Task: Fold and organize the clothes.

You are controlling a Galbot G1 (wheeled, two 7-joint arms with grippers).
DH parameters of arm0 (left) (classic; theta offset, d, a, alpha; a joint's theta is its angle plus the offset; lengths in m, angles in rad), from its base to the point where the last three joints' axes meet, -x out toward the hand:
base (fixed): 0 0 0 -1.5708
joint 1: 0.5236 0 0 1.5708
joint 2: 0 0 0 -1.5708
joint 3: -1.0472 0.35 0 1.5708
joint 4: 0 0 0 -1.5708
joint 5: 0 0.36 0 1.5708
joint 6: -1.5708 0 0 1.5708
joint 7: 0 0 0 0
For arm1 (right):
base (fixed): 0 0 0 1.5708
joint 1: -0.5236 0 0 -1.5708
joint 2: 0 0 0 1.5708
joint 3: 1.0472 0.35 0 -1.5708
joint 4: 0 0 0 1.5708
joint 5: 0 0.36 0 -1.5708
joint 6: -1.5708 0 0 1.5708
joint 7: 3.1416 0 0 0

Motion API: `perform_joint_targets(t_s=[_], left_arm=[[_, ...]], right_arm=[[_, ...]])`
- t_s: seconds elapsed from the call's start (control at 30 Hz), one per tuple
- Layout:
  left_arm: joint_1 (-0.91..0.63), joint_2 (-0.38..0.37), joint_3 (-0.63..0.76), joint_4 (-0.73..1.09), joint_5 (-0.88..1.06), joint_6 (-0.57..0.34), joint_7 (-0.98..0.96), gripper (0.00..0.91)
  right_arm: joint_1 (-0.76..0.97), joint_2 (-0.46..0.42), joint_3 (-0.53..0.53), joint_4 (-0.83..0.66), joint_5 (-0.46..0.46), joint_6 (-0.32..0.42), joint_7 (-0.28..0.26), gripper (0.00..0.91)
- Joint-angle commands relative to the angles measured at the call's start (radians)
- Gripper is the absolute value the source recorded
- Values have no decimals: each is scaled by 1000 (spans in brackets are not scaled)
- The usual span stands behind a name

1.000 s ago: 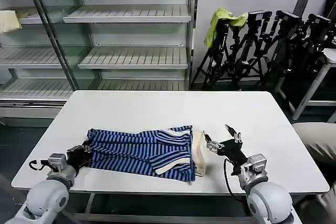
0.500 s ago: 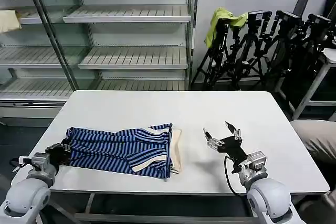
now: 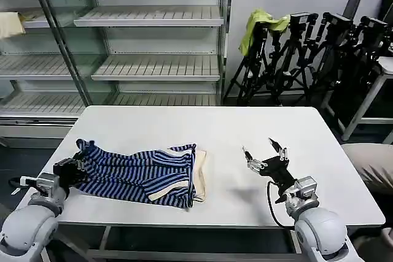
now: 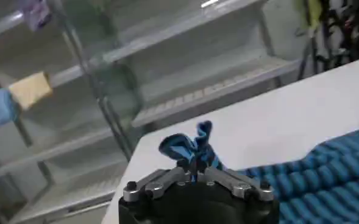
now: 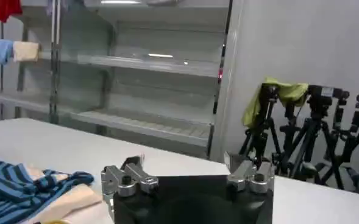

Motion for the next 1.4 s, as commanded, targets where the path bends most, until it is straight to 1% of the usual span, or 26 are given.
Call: perform_joint_targets(t_s=[0.03, 0.2, 0.47, 0.53, 0.63, 0.73, 0.8, 1.03, 1.23, 1.4], left_arm=[[43, -18, 74, -262, 53, 39, 2, 0], [33, -24, 149, -312, 51, 54, 3, 10], [-49, -19, 265, -285, 33, 63, 3, 10], [-68, -25, 289, -282, 10, 69, -2, 10], [-111, -39, 356, -280, -77, 96, -43, 10], [-162, -51, 410, -252, -96, 109, -52, 10], [-200, -53, 447, -224, -143, 122, -68, 10], [-335, -54, 525, -163, -261, 154, -108, 10], [-442, -74, 611, -78, -268, 154, -127, 10], [-498, -75, 616, -54, -298, 154, -137, 10]], right_arm=[[2, -14, 6, 6, -10, -3, 1, 907], [-3, -13, 4, 12, -12, -12, 3, 907], [-32, -11, 4, 29, -27, -25, 7, 907], [-39, -11, 6, 30, -29, -25, 6, 907], [-39, -6, 3, 27, -33, -25, 7, 907], [-40, 2, 2, 30, -36, -27, 10, 907], [-40, 4, 0, 29, -38, -29, 11, 907], [-42, 7, 4, 28, -41, -33, 15, 907], [-37, 3, 12, 25, -40, -40, 17, 907], [-35, 4, 13, 19, -40, -40, 16, 907]])
